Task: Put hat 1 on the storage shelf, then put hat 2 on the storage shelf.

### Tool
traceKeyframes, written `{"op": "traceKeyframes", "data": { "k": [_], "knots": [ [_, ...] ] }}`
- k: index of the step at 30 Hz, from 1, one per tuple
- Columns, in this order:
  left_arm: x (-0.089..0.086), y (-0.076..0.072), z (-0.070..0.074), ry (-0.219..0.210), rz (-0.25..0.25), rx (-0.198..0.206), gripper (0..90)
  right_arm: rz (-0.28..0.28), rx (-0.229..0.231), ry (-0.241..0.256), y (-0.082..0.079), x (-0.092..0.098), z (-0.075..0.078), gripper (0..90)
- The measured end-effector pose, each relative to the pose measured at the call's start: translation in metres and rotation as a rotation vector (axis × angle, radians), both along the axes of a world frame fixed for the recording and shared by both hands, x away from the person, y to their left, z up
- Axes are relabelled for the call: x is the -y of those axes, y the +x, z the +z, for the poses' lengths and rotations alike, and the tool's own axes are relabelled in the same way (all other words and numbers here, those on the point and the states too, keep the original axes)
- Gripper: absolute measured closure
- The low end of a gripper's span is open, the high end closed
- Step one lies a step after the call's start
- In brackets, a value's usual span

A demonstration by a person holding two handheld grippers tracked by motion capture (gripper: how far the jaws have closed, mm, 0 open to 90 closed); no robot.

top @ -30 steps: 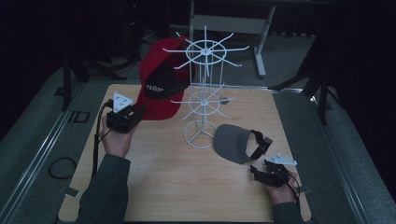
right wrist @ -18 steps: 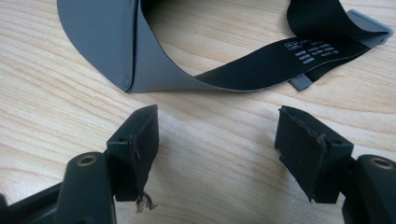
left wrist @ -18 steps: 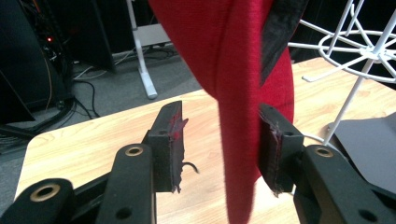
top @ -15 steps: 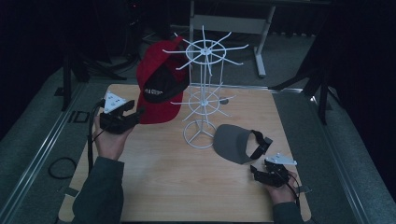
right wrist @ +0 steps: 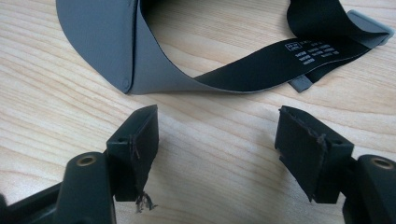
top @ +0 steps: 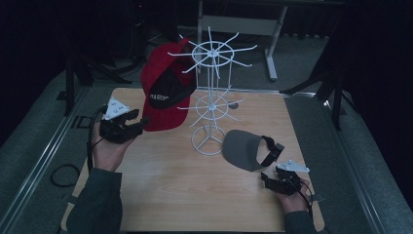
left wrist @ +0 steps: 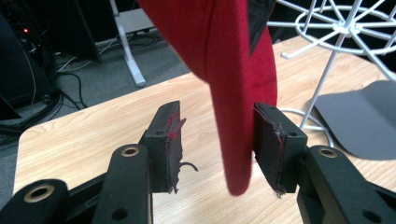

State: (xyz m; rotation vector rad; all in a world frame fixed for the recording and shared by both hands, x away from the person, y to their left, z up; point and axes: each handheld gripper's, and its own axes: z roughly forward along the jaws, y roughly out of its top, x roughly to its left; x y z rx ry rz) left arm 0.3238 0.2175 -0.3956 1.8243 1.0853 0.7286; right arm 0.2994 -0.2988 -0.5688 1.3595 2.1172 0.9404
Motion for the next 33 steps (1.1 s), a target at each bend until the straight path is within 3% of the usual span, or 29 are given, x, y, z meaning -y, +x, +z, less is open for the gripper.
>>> {"op": "traceKeyframes", "data": {
  "k": [9, 15, 21, 26, 33],
  "knots": [
    [-0.010, -0.005, 0.001, 0.035, -0.026, 0.002, 53.0, -0.003, -0.004, -0.002, 0.002, -0.001, 0.001, 30.7],
    [-0.019, -0.007, 0.001, 0.052, -0.009, 0.000, 52.9, -0.030, -0.026, -0.034, 0.003, -0.001, 0.007, 39.2],
    [-0.029, -0.011, -0.002, 0.045, 0.008, -0.003, 52.9, -0.075, 0.006, -0.020, 0.008, 0.006, 0.020, 39.9],
    [-0.034, -0.018, -0.003, 0.030, 0.000, 0.005, 52.3, -0.131, 0.000, -0.016, 0.022, 0.019, 0.024, 39.8],
    [-0.037, -0.020, -0.008, 0.020, 0.004, 0.000, 52.0, -0.186, -0.043, 0.042, 0.045, 0.032, 0.016, 41.7]
  ]
}}
